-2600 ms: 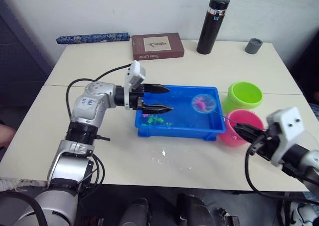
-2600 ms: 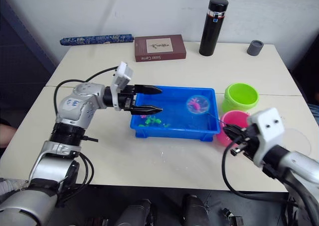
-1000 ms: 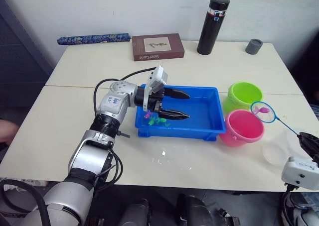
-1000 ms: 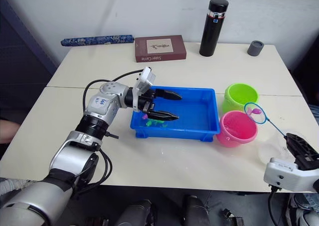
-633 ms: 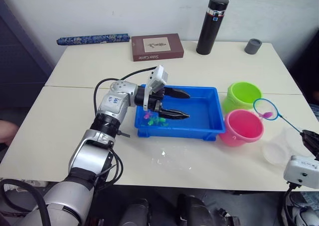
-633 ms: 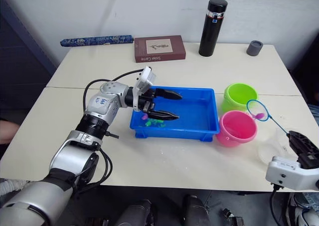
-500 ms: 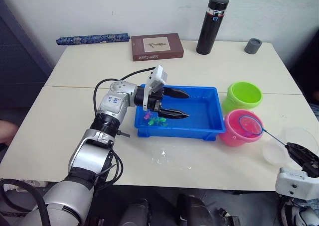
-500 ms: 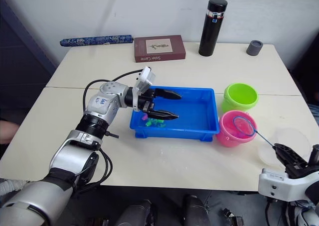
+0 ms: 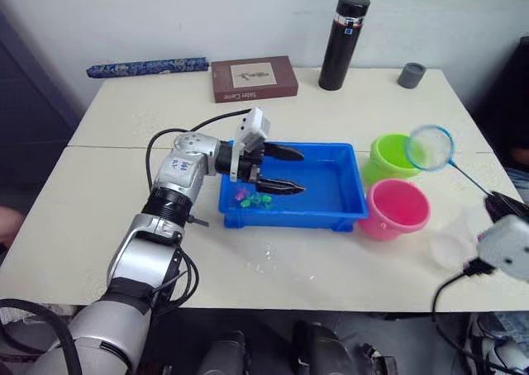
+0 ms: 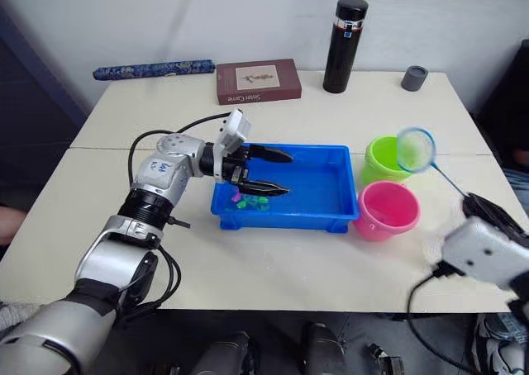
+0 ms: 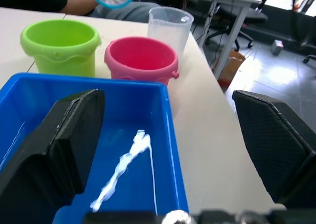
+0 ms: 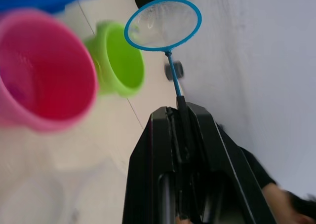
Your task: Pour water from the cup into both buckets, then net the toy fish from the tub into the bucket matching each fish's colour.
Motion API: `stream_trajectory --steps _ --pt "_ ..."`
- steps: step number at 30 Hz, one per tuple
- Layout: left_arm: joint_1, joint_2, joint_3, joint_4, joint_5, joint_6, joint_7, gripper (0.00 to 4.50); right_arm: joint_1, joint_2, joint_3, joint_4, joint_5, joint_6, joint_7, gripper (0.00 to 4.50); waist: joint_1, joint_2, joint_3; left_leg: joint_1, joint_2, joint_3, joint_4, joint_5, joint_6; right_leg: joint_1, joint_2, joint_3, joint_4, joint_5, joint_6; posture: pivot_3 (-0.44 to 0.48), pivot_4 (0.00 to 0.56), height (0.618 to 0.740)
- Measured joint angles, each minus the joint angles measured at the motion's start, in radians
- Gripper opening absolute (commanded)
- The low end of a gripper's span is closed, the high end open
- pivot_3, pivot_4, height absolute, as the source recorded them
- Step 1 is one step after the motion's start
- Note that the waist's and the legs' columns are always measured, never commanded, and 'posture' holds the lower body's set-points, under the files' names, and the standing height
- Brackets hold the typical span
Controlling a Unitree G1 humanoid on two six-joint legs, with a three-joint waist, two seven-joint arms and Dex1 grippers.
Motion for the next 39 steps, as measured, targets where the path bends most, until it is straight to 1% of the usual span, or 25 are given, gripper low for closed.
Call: stream_trajectory --steps 2,5,7,9,10,14,16,19,23,26,31,35,39 --pt "0.016 0.013 0.001 -0.015 0.002 0.003 0.011 4.45 -0.055 -0.009 0.057 -0.031 0.081 0.131 0.027 0.0 0.001 0.0 0.0 -0.001 0.0 0.0 0.0 0.0 0.0 -0.001 0.0 0.0 0.0 0.0 0.0 0.0 0.15 0.74" --pt "0.065 0.054 0.015 -0.054 0.002 0.025 0.04 4.45 -0.175 -0.014 0.165 -0.035 0.197 0.33 0.039 0.0 0.001 0.0 0.0 -0.001 0.0 -0.001 0.001 0.0 0.0 -0.001 -0.002 0.0 0.001 0.0 0.0 0.0 0.15 0.74" --pt "0.122 0.099 0.026 -0.114 0.004 0.045 0.072 4.45 -0.297 -0.015 0.271 -0.014 0.262 0.454 0.035 0.0 0.0 0.0 0.0 -0.001 -0.001 -0.001 0.001 0.0 0.0 -0.001 -0.005 0.0 0.001 0.0 -0.001 0.0 0.15 0.74" --pt "0.186 0.148 0.036 -0.171 0.008 0.068 0.111 4.45 -0.414 -0.016 0.376 0.051 0.304 0.55 0.025 0.0 -0.003 0.0 0.0 -0.001 0.0 -0.001 0.001 0.0 0.0 -0.002 -0.006 0.0 0.001 0.0 -0.001 0.0 0.15 0.74" --pt "0.198 0.156 0.041 -0.184 0.01 0.076 0.119 4.45 -0.43 -0.016 0.395 0.068 0.312 0.569 0.021 0.0 -0.003 0.0 0.0 -0.001 0.0 -0.001 0.0 0.0 0.0 -0.003 -0.006 0.0 0.001 -0.001 -0.001 0.0 0.15 0.74" --pt "0.297 0.255 0.081 -0.301 0.012 0.139 0.179 4.45 -0.521 -0.025 0.512 0.169 0.354 0.637 0.02 0.0 0.002 0.0 0.0 -0.004 -0.002 -0.003 0.001 0.0 0.0 -0.005 -0.007 -0.001 0.001 -0.001 -0.002 0.0 0.15 0.74" --pt "0.367 0.308 0.114 -0.405 0.009 0.183 0.219 4.45 -0.56 -0.031 0.589 0.243 0.349 0.614 0.018 0.0 0.0 0.0 0.0 -0.005 -0.003 -0.003 0.001 -0.001 0.0 -0.005 -0.009 -0.001 0.001 -0.001 -0.002 0.0 0.15 0.74" --pt "0.435 0.348 0.147 -0.504 0.001 0.233 0.258 4.45 -0.6 -0.03 0.668 0.352 0.335 0.56 0.012 0.0 0.001 0.0 0.0 -0.004 -0.004 -0.003 0.001 0.0 0.001 -0.004 -0.01 -0.001 0.001 -0.001 -0.002 0.0 0.15 0.74" --pt "0.486 0.384 0.18 -0.588 -0.007 0.283 0.303 4.45 -0.652 -0.01 0.717 0.45 0.342 0.51 0.017 0.0 -0.001 0.0 0.0 -0.004 -0.004 -0.004 0.0 0.0 0.001 -0.005 -0.01 -0.002 0.001 -0.001 -0.002 0.0 0.15 0.74" --pt "0.526 0.406 0.2 -0.626 -0.014 0.3 0.318 4.45 -0.692 0.019 0.741 0.475 0.365 0.504 0.025 0.0 -0.004 0.0 0.0 -0.004 -0.003 -0.003 0.0 0.0 0.0 -0.005 -0.01 -0.003 0.001 -0.001 -0.002 0.0 0.15 0.74" --pt "0.549 0.413 0.213 -0.657 -0.029 0.32 0.345 4.45 -0.735 0.034 0.761 0.485 0.402 0.522 0.038 0.0 0.0 0.0 0.0 -0.004 -0.004 -0.004 0.001 0.0 0.0 -0.004 -0.01 -0.003 0.001 -0.001 -0.002 0.0 0.15 0.74" --pt "0.55 0.415 0.215 -0.662 -0.04 0.328 0.358 4.45 -0.74 0.041 0.764 0.485 0.434 0.55 0.038 0.0 0.0 0.0 0.0 -0.004 -0.004 -0.004 0.0 0.0 0.0 -0.004 -0.01 -0.003 0.001 -0.001 -0.002 0.0 0.15 0.74" --pt "0.552 0.415 0.215 -0.669 -0.044 0.329 0.367 4.45 -0.743 0.016 0.77 0.478 0.478 0.608 0.064 0.0 -0.002 0.0 0.0 -0.004 -0.004 -0.004 0.0 0.0 0.0 -0.004 -0.01 -0.004 0.001 -0.001 -0.002 0.0 0.15 0.74"
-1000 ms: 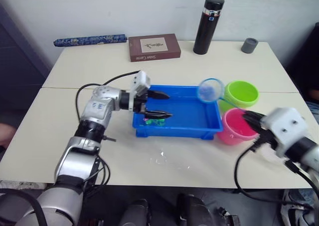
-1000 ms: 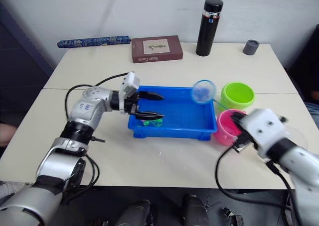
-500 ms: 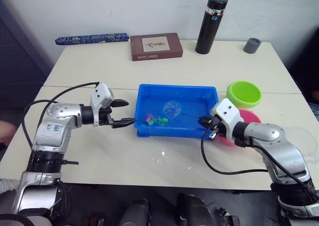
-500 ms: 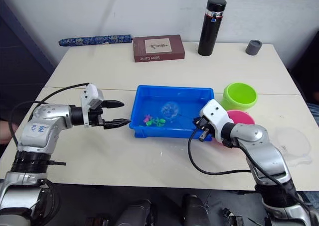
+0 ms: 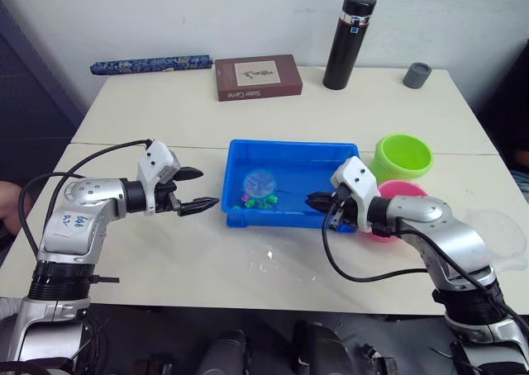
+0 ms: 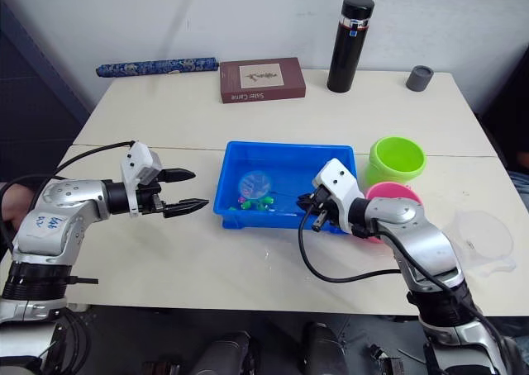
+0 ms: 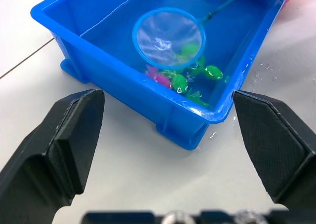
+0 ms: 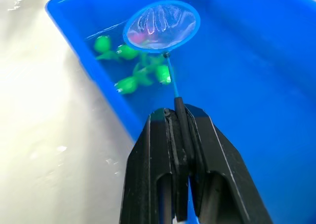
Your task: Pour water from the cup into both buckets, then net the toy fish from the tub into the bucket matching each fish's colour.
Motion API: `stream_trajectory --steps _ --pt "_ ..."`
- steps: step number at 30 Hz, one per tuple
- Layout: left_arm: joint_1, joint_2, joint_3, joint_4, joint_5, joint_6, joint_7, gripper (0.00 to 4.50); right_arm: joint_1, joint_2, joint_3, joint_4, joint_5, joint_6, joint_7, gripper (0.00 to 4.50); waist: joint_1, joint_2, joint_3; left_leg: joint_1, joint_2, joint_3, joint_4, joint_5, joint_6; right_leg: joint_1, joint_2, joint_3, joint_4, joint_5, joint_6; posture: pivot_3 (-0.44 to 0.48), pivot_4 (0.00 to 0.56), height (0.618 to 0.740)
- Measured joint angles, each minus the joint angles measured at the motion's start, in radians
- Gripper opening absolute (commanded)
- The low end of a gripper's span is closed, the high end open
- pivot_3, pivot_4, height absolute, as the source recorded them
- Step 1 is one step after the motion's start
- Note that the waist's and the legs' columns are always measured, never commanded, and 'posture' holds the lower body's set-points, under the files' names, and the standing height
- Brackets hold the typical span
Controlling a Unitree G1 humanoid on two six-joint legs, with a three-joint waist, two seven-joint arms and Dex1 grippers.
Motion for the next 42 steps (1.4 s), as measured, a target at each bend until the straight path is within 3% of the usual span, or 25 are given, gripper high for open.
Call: stream_trajectory --steps 14,32,42 --pt "-0.01 0.0 -0.008 0.006 -0.001 -0.012 -0.002 4.45 0.003 -0.121 0.04 0.007 0.026 -0.002 0.047 0.0 0.001 0.0 0.0 0.0 0.0 0.0 0.0 0.0 0.0 0.0 0.0 0.0 -0.001 0.0 0.0 0.0 0.15 0.74" --pt "-0.023 -0.012 -0.013 0.013 -0.001 -0.029 0.0 4.45 -0.128 -0.101 0.134 0.157 -0.027 -0.044 0.054 0.0 0.001 0.0 0.0 0.0 0.0 0.0 0.0 0.0 0.0 0.0 -0.001 -0.001 -0.001 0.0 0.0 0.0 0.15 0.74" --pt "-0.033 -0.015 -0.014 0.013 -0.001 -0.033 0.001 4.45 -0.164 -0.116 0.074 0.167 -0.042 -0.051 0.025 0.0 0.003 0.0 0.0 -0.001 0.0 0.0 0.0 0.0 0.0 0.0 -0.001 -0.002 -0.001 0.0 0.0 0.0 0.15 0.74"
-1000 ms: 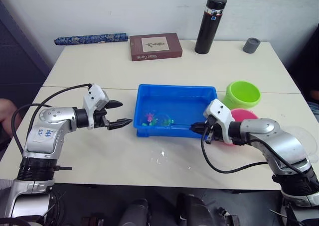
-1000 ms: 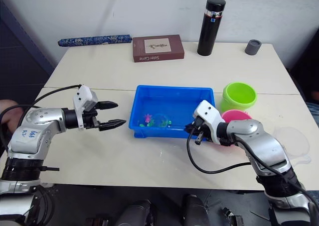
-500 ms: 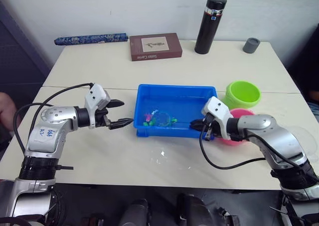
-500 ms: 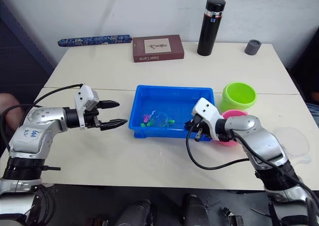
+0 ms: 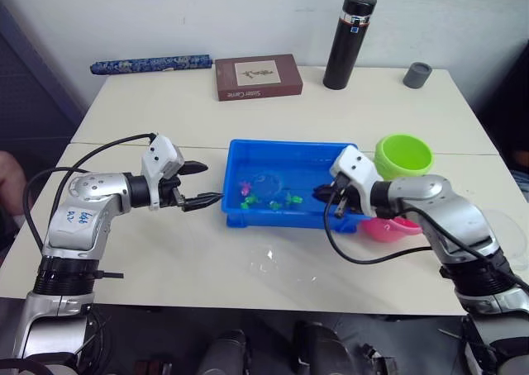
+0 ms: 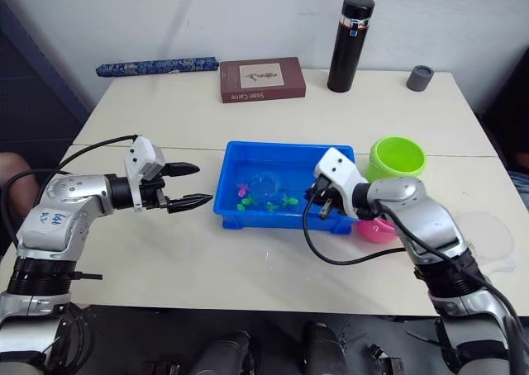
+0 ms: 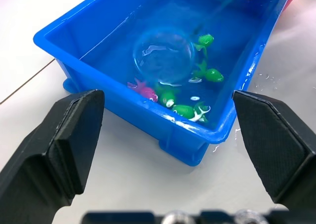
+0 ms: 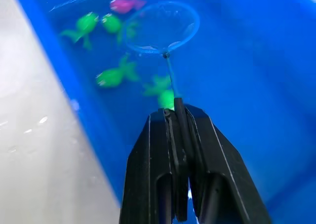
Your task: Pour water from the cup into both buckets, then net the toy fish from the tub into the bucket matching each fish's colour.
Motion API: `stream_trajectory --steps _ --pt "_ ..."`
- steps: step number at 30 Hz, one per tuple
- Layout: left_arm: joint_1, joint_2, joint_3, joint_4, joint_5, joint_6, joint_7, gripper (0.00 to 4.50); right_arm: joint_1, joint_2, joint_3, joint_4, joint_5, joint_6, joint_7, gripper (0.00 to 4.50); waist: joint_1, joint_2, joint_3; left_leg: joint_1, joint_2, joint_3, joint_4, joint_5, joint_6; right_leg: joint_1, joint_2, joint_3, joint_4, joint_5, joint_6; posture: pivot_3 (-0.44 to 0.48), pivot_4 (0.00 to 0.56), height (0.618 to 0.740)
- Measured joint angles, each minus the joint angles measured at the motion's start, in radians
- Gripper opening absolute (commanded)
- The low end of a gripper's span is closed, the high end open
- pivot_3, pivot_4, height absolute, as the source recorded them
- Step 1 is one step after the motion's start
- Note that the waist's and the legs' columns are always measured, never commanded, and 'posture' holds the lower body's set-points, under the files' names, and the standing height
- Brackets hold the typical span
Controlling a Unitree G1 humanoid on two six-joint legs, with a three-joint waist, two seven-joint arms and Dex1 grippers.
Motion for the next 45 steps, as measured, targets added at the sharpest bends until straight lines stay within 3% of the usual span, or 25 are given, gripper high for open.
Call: stream_trajectory --steps 12,21,45 --pt "-0.013 0.0 -0.01 0.004 0.0 0.001 -0.003 4.45 0.003 0.03 -0.044 -0.083 0.099 0.071 0.02 0.0 -0.003 0.0 0.0 0.0 0.0 0.0 0.0 0.0 0.0 0.0 0.0 0.0 0.0 0.0 0.0 0.0 0.15 0.74" --pt "-0.014 0.002 -0.01 0.018 0.0 0.0 -0.003 4.45 0.045 0.027 0.023 -0.108 0.099 0.094 0.02 0.0 -0.003 0.0 0.0 0.0 0.0 0.0 0.0 0.0 0.0 0.0 0.0 -0.001 0.0 0.0 0.0 0.0 0.15 0.74" --pt "-0.014 0.019 -0.008 0.079 0.002 -0.045 -0.025 4.45 -0.029 0.081 0.12 -0.002 -0.037 0.007 -0.016 0.0 -0.006 0.0 0.0 0.0 0.0 -0.001 -0.001 0.0 0.0 0.0 0.0 -0.001 -0.001 0.0 0.0 0.0 0.15 0.74"
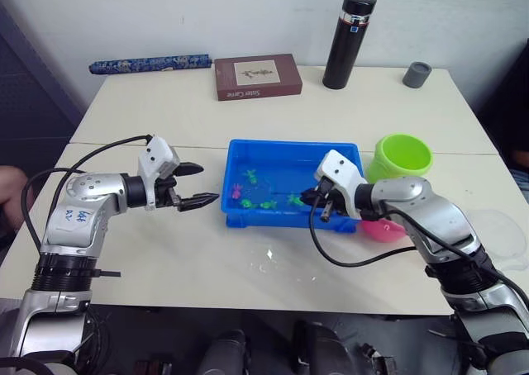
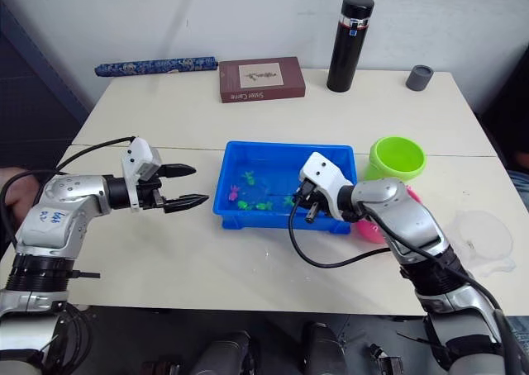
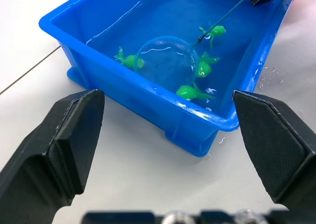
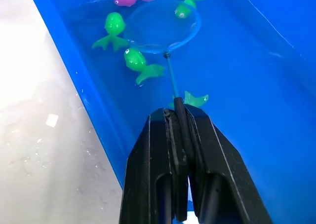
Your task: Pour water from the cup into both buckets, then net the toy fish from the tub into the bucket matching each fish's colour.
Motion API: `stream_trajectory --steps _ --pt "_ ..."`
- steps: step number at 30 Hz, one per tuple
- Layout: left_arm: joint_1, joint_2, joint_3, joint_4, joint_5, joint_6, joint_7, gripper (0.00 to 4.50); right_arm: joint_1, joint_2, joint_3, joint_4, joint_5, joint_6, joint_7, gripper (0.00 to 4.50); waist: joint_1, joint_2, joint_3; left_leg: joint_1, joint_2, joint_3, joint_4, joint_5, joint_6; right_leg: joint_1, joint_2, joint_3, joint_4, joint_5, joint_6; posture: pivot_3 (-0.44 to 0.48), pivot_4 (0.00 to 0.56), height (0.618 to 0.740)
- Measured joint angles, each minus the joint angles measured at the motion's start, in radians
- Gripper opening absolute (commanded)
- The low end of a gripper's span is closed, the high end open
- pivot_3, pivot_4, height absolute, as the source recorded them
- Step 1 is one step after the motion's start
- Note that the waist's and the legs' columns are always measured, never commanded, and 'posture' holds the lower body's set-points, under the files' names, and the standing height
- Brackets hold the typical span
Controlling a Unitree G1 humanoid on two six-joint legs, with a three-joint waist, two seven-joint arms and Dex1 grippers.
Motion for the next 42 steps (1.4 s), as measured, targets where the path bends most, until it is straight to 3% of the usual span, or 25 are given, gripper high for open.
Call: stream_trajectory --steps 9,18,42 --pt "0.0 0.0 0.0 0.001 0.0 -0.009 0.001 4.45 -0.021 0.006 0.008 0.01 -0.037 -0.027 0.007 0.0 -0.002 0.0 0.0 0.0 0.0 0.0 0.0 0.0 0.0 0.0 0.0 0.0 0.0 0.0 0.0 0.0 0.15 0.74" --pt "0.001 0.002 0.01 0.003 0.0 -0.023 -0.001 4.45 -0.026 -0.064 -0.123 -0.067 0.047 0.03 0.055 0.0 0.001 0.0 0.0 0.0 0.0 -0.001 0.0 0.0 0.0 0.0 0.0 -0.001 -0.001 0.0 0.0 0.0 0.15 0.74" --pt "-0.012 0.002 0.009 0.04 0.002 -0.035 -0.02 4.45 0.096 -0.128 -0.073 -0.033 -0.04 -0.039 0.018 0.0 0.003 0.0 0.0 0.0 0.0 -0.001 0.0 0.0 0.0 0.0 0.0 -0.001 -0.001 0.0 0.0 0.0 0.15 0.74"
